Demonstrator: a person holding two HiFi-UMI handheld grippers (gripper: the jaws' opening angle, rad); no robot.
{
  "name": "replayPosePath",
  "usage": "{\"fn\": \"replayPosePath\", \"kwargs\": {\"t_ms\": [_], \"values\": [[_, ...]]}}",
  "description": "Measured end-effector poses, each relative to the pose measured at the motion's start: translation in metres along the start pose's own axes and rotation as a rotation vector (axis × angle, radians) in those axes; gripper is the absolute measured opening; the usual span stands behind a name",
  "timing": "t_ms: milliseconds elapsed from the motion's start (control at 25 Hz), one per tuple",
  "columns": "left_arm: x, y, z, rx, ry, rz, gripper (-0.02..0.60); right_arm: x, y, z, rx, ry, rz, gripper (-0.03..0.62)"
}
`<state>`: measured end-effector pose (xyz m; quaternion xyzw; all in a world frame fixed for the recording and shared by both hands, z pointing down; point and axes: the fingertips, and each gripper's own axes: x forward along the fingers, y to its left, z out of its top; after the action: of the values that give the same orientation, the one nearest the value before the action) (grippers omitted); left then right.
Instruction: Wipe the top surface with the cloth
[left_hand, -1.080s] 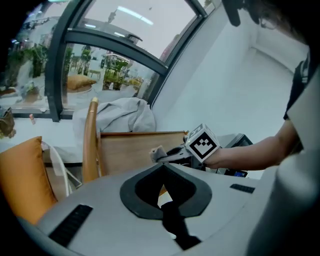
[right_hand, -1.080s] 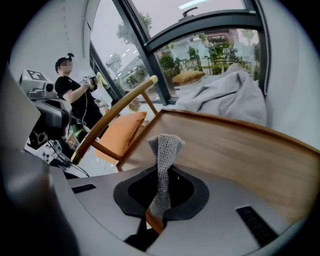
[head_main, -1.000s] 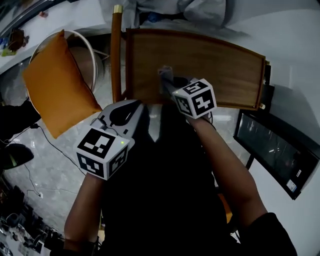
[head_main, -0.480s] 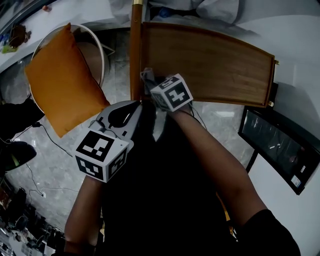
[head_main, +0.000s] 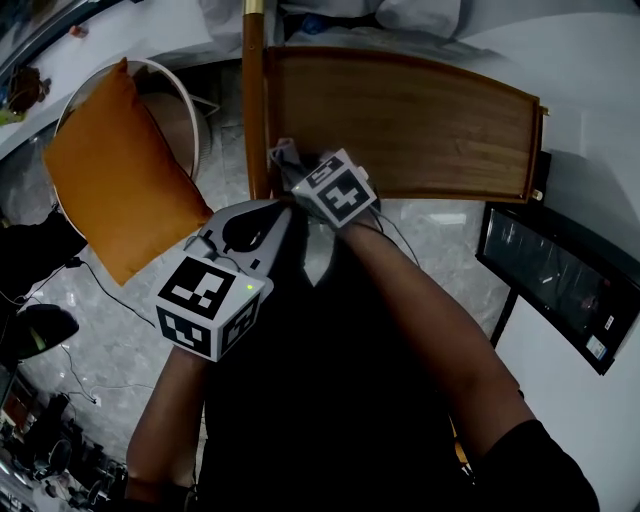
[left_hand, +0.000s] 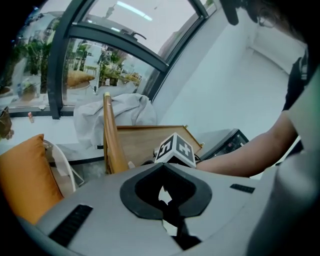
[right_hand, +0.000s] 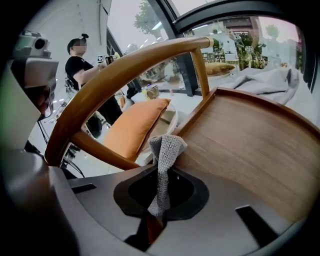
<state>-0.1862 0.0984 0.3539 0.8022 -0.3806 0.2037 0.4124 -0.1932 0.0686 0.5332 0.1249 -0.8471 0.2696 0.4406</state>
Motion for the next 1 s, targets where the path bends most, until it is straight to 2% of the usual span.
{"fn": "replayPosePath", "kwargs": {"t_ms": [400, 1000], "values": [[0.037, -0.035, 0.008, 0.006, 0.030, -0.007, 0.011, -0.037, -0.041, -0.037, -0.015, 0.011, -0.036, 0.038], [0.121, -0.118, 0.018, 0.043, 0.089, -0.074, 0.011, -0.135, -0.150, -0.115, 0.109, -0.007, -0.155, 0.038]]}}
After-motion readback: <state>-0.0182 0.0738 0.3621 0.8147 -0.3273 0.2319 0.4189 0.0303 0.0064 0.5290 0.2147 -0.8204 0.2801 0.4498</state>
